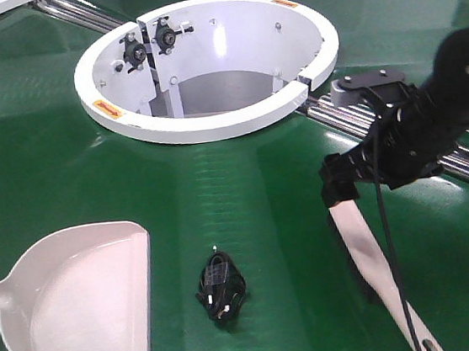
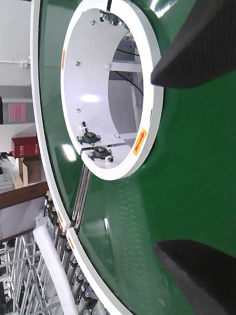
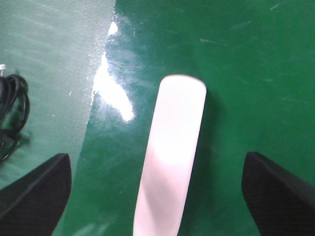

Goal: Clean and inspect green conveyor with broom and dustpan
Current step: 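Reach the right gripper down and grasp the cream brush handle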

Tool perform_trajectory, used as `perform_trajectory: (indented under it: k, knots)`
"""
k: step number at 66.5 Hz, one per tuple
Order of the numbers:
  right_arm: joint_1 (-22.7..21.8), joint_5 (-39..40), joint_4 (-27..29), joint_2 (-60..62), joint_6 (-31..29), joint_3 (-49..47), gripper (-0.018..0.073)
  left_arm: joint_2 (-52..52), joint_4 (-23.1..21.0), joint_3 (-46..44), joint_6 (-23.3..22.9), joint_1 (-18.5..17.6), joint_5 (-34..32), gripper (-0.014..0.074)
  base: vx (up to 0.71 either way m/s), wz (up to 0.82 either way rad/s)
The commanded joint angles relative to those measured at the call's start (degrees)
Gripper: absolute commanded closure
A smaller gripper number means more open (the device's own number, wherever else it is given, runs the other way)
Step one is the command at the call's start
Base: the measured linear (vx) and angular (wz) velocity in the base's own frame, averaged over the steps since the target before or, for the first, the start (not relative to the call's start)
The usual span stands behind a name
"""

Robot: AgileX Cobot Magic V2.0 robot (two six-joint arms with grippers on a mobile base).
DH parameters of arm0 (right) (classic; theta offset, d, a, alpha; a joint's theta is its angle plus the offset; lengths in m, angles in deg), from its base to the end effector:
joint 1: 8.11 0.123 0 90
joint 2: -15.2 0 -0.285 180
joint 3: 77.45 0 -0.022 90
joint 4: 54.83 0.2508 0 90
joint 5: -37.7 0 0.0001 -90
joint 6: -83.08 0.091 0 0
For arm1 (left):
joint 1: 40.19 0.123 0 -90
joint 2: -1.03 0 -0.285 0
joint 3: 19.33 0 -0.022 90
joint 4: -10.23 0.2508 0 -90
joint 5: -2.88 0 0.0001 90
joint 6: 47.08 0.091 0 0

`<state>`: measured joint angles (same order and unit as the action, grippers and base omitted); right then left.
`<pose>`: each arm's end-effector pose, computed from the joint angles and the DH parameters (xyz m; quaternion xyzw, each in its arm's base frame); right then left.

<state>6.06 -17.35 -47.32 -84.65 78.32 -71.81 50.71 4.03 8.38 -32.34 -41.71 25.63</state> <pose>0.3144 0.0894 0.2728 -0.1342 0.9747 0.0729 0.1632 0.1449 -0.0077 0.4006 0.0837 0.7615 0.0260 0.6422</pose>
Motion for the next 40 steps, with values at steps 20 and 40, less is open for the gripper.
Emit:
perform_trajectory:
  k: [20, 40]
  knots:
    - [0.06, -12.37, -0.37, -8.47, 0.66, -9.99, -0.0064, -0.07, -0.34, -2.02, -0.40, -0.59, -3.06, 0.0017, 0.00, 0.00]
    - [0.06, -12.03, -2.99, -11.09, 1.74, -9.99, -0.0052, -0.07, -0.28, -2.02, -0.40, -0.59, -2.18, 0.0017, 0.00, 0.00]
